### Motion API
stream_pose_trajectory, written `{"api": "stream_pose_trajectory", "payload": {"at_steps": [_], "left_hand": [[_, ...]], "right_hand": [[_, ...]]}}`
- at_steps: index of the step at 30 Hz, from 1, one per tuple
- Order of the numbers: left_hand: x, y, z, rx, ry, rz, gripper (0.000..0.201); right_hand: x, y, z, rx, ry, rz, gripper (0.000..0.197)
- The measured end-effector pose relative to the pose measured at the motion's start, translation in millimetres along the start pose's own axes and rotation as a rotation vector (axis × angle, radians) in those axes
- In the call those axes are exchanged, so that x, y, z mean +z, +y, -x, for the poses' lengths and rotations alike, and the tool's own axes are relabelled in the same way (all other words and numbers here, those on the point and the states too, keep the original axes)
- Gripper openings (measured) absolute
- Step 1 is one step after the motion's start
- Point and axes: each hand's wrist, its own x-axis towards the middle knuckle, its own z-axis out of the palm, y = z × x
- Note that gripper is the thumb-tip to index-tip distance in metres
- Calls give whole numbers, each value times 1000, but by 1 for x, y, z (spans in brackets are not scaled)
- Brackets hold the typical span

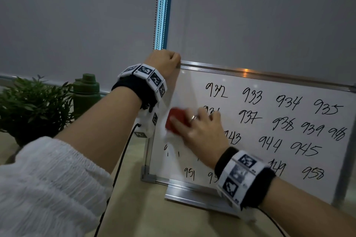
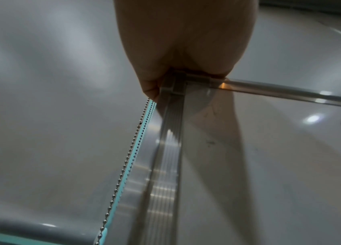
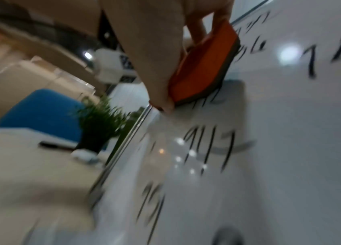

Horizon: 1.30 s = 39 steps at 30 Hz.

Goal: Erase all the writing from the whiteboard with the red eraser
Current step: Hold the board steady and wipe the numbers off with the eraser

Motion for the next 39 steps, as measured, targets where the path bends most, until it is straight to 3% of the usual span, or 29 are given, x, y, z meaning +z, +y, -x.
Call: {"api": "stream_pose_trajectory", "payload": {"at_steps": [2, 4, 5, 7, 10, 12, 16, 18, 20, 24, 25, 26, 29, 31, 33, 35, 37, 39], "left_hand": [[0, 0, 0, -1, 3, 3, 47], [1, 0, 0, 0, 4, 3, 47], [1, 0, 0, -1, 3, -1, 47], [1, -1, 1, -2, 2, 0, 46], [2, 0, 2, 1, 4, 7, 47], [3, 0, 1, 0, 14, 7, 48], [1, -3, 1, -1, 17, -2, 46], [0, -3, 2, 12, 8, 0, 45], [0, -3, 3, 15, 7, 5, 45], [1, 0, 3, 4, 17, 1, 48], [1, 0, 3, 1, 17, 1, 48], [1, 1, 3, 2, 16, -1, 47], [-1, 1, 3, 7, 14, 18, 47], [-1, 0, 4, 7, 20, 21, 47], [0, -1, 4, 4, 29, 26, 47], [1, 0, 3, 4, 38, 30, 47], [2, 1, 2, 5, 41, 22, 47], [4, 0, 0, 7, 41, 24, 47]], "right_hand": [[5, -22, 27, -200, -88, -34, 33], [3, -34, 46, -363, -256, -36, 47], [2, -32, 45, -370, -289, -49, 55], [0, -20, 28, -268, -214, -60, 60], [-1, 0, -4, 3, -66, -16, 57], [2, -2, -3, 59, -45, -17, 56], [8, -30, 51, -319, -166, -50, 41], [8, -26, 62, -379, -220, -58, 37], [6, -10, 49, -312, -150, -65, 43], [-7, 21, 13, 70, -41, 19, 52], [-8, 18, 15, 96, -49, 22, 55], [-6, 11, 22, 57, -68, 5, 56], [2, -17, 65, -263, -184, -51, 42], [3, -17, 77, -347, -229, -77, 32], [3, -2, 65, -316, -194, -69, 41], [-1, 17, 44, -159, -127, -34, 57], [-4, 27, 30, 27, -80, -15, 61], [-3, 21, 33, 73, -62, -25, 61]]}}
